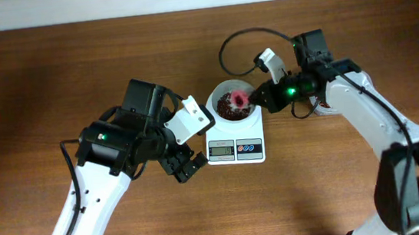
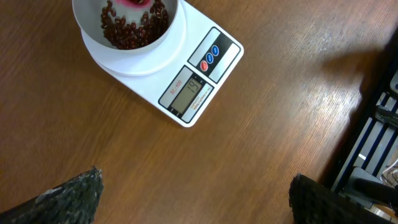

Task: Scoop and weigh 50g on scale
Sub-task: 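Lower the pink scoop deeper into the bowl and tip out remaining beans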

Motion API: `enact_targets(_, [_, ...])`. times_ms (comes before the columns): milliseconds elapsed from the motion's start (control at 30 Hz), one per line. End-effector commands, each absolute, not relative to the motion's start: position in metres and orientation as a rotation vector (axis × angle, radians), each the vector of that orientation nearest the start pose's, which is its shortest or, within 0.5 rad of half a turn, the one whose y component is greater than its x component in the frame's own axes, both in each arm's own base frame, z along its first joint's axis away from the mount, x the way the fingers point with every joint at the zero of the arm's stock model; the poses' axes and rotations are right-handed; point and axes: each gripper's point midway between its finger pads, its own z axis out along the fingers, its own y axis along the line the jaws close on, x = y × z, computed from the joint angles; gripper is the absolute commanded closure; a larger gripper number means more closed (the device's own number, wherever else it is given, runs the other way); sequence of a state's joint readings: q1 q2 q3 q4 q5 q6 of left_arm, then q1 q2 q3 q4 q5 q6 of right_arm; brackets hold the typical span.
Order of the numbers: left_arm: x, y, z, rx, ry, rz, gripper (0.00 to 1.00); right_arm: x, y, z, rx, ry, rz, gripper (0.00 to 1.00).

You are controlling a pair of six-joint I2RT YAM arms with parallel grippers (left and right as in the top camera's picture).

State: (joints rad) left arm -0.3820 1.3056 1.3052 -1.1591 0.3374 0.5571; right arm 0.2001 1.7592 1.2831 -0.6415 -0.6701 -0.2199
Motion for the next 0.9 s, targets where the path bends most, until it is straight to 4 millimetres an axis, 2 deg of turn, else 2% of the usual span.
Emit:
enact_targets(0, [0.248, -0.162, 0.210, 1.309, 2.337, -0.421, 0.01, 0.382, 0.183, 0.154, -0.892, 2.356, 0.574, 0.96])
enact_targets(67, [0.248, -0.162, 0.210, 1.309, 2.337, -0.421, 0.01, 0.382, 0.185, 0.153, -0.936, 2.355, 0.437, 0.96])
enact_targets(200, [0.248, -0.162, 0.210, 1.309, 2.337, -0.421, 0.01, 0.378, 0.194, 0.156, -1.019, 2.309, 0.413, 0.96])
enact_targets(300, [0.248, -0.162, 0.210, 1.309, 2.337, -0.421, 0.01, 0.383, 0.180, 0.152, -0.999, 2.347, 0.267, 0.96])
enact_targets(433, [0.248, -0.162, 0.210, 1.309, 2.337, -0.421, 0.01, 0.374, 0.203, 0.164, -1.042, 2.278, 0.443, 0.96])
enact_targets(567, [0.248, -0.162, 0.210, 1.309, 2.337, -0.421, 0.01, 0.385, 0.188, 0.160, -0.999, 2.306, 0.301, 0.96])
enact_targets(633, [0.248, -0.162, 0.210, 1.309, 2.337, -0.422, 0.01, 0.374, 0.201, 0.161, -1.027, 2.301, 0.413, 0.96])
enact_targets(667, [0.248, -0.162, 0.210, 1.309, 2.337, -0.421, 0.01, 0.363, 0.211, 0.161, -1.115, 2.264, 0.471, 0.96])
enact_targets(700, [0.248, -0.162, 0.210, 1.309, 2.337, -0.422, 0.01, 0.362, 0.212, 0.160, -1.170, 2.238, 0.439, 0.96])
enact_targets(800, [0.248, -0.162, 0.210, 1.309, 2.337, -0.421, 0.01, 0.387, 0.190, 0.161, -0.997, 2.299, 0.247, 0.96])
enact_targets(867, [0.248, -0.162, 0.210, 1.309, 2.337, -0.421, 0.01, 0.390, 0.191, 0.164, -0.943, 2.308, 0.260, 0.96])
